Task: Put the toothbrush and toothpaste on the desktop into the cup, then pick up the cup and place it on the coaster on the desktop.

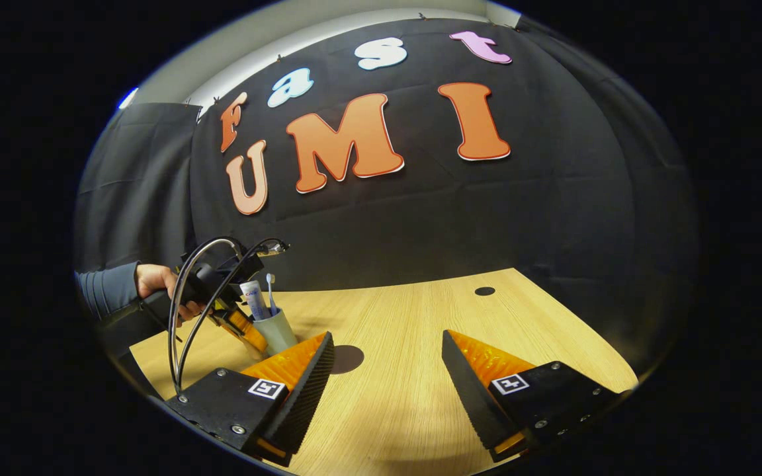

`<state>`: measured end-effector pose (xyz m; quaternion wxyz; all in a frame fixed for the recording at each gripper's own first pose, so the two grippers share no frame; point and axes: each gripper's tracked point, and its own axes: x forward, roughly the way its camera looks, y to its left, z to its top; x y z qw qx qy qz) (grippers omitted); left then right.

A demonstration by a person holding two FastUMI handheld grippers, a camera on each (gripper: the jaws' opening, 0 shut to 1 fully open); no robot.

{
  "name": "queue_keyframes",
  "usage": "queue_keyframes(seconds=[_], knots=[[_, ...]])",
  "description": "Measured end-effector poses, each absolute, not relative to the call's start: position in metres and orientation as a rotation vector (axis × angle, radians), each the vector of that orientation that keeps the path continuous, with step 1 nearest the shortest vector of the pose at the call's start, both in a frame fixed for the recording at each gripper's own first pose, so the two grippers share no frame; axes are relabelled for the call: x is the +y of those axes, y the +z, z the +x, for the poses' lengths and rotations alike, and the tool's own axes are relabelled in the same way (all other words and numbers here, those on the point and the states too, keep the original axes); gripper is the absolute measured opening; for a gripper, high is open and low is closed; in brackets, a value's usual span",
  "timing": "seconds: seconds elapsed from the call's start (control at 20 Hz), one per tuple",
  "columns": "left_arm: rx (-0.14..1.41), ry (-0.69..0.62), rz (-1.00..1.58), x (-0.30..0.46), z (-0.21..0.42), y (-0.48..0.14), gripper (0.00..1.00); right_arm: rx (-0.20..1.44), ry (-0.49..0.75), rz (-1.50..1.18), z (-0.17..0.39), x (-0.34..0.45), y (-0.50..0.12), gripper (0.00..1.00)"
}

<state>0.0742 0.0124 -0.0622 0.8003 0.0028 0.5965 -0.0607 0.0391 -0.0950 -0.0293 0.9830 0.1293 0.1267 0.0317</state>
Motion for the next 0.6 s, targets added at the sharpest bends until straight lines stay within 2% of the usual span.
queue_keyframes(seconds=[0.35, 0.4, 0.45, 0.5, 0.55, 0.6], knots=[[1.226, -0.183, 0.057, -0.014, 0.074, -0.014, 0.31, 0.243, 0.043, 0.272, 0.031, -0.106, -0.026, 0.97], [1.219, -0.201, 0.068, -0.024, 0.055, -0.012, 0.31, 0.247, 0.043, 0.272, 0.029, -0.107, -0.028, 1.0], [1.214, -0.211, 0.071, -0.042, 0.048, -0.028, 0.31, 0.249, 0.04, 0.269, 0.027, -0.109, -0.028, 0.98], [1.214, -0.225, 0.076, -0.041, 0.067, -0.028, 0.29, 0.247, 0.037, 0.266, 0.025, -0.111, -0.028, 1.0], [1.214, -0.234, 0.079, -0.023, 0.085, -0.003, 0.3, 0.243, 0.033, 0.263, 0.024, -0.112, -0.027, 0.97], [1.212, -0.244, 0.088, -0.03, 0.081, -0.005, 0.31, 0.241, 0.031, 0.262, 0.023, -0.114, -0.026, 0.97]])
